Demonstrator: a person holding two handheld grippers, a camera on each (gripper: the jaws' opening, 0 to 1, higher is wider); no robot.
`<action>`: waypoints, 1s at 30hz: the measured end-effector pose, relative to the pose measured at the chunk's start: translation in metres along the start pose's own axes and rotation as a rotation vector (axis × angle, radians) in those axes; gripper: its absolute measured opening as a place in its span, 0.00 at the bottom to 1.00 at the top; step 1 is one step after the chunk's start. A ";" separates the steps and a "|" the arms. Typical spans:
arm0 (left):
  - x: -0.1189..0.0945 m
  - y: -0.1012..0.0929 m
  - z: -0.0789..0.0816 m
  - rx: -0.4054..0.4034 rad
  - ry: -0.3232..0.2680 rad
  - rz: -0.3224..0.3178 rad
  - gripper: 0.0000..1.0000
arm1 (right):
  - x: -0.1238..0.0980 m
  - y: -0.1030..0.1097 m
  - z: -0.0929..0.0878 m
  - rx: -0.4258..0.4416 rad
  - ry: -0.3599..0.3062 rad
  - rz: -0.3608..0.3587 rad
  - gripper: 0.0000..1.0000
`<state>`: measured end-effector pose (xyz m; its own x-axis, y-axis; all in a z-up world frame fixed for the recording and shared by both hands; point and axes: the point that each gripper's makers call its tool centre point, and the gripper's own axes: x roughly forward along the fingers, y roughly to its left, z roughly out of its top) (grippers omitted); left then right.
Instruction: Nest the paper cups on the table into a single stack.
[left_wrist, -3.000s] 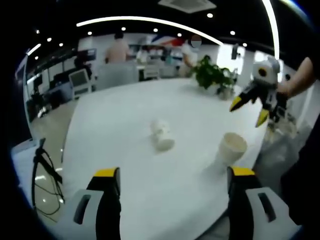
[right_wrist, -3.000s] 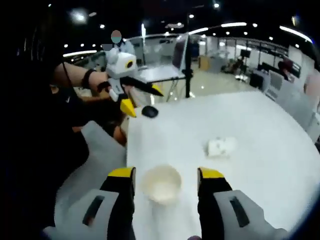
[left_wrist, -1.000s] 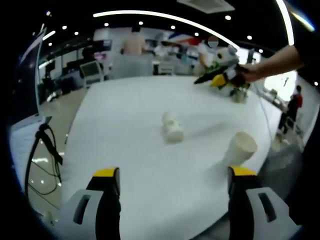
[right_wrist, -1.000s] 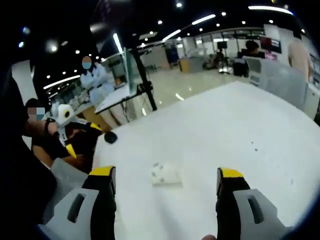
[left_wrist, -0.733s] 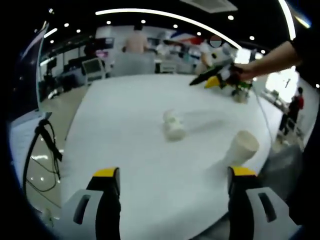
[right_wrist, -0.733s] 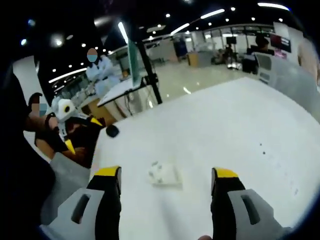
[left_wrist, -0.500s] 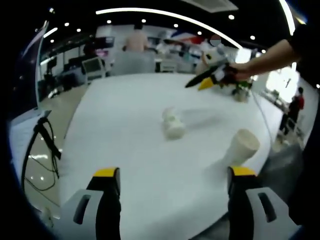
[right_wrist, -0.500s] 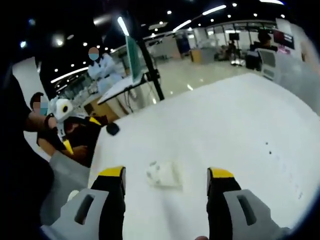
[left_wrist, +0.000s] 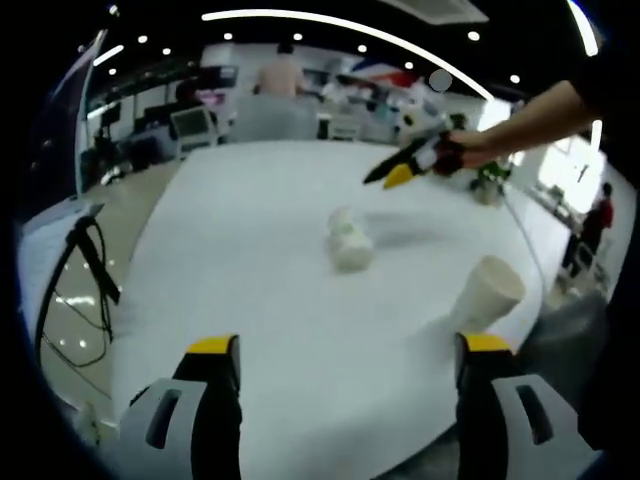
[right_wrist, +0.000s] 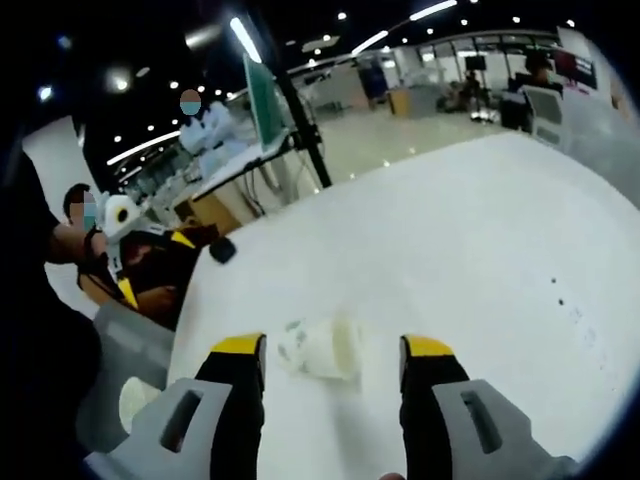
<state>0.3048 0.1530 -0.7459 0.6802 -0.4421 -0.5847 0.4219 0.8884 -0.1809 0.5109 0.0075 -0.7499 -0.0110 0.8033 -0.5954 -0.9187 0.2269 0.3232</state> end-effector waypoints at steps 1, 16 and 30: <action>0.000 0.000 -0.001 -0.002 0.000 0.000 0.88 | 0.002 0.000 0.000 0.003 0.003 0.002 0.49; 0.002 0.002 -0.007 -0.012 0.013 0.009 0.87 | 0.028 0.003 -0.012 0.038 0.025 0.069 0.34; 0.001 -0.002 -0.002 -0.015 0.018 0.017 0.87 | 0.041 0.012 -0.022 0.065 0.045 0.129 0.22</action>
<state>0.3035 0.1509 -0.7481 0.6763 -0.4245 -0.6020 0.4009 0.8977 -0.1827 0.4904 0.0313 -0.7865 -0.1469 0.8028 -0.5779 -0.8809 0.1596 0.4456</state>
